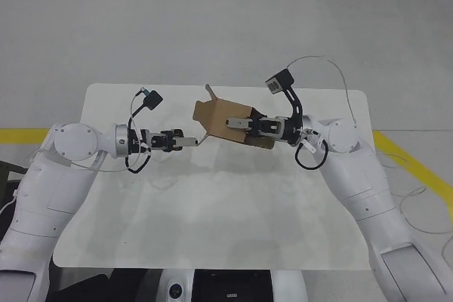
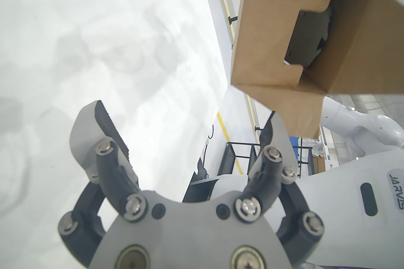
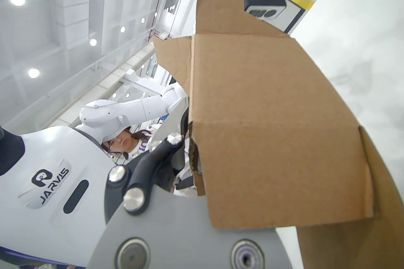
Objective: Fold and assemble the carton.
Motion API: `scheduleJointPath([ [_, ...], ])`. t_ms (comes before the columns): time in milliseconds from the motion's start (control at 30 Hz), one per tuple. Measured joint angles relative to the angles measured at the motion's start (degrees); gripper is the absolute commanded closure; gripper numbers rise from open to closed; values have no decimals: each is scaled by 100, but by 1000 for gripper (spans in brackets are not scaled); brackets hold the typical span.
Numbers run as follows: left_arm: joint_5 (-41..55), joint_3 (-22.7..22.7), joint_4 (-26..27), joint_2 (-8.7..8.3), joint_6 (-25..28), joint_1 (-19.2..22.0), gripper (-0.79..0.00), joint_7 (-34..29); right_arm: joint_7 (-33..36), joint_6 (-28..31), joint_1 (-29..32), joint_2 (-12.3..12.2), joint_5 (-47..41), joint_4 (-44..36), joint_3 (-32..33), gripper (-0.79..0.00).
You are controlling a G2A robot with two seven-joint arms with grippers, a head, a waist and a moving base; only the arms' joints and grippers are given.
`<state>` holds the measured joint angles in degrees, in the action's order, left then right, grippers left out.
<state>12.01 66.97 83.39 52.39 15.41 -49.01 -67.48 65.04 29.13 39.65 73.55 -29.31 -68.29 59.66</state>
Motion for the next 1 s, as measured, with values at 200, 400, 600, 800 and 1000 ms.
scheduleJointPath([
  [200, -38, -58, 181, -2, 1, -81, -785, -43, -511, -79, 116, -24, 242, -103, 125, 0],
  [400, -27, -84, 273, 4, -13, -63, -785, -33, -654, -215, 145, -21, 579, -203, 36, 0],
  [600, -7, -10, 58, -1, -63, 0, -785, 48, -488, -300, 154, -30, 632, -244, 3, 0],
  [800, 39, 63, -58, -7, -55, 84, -785, 84, -253, -324, 133, -33, 654, -336, -63, 0],
  [1000, 95, 48, -41, -1, -21, 111, -785, 59, -96, -355, 74, -6, 659, -388, -214, 0],
])
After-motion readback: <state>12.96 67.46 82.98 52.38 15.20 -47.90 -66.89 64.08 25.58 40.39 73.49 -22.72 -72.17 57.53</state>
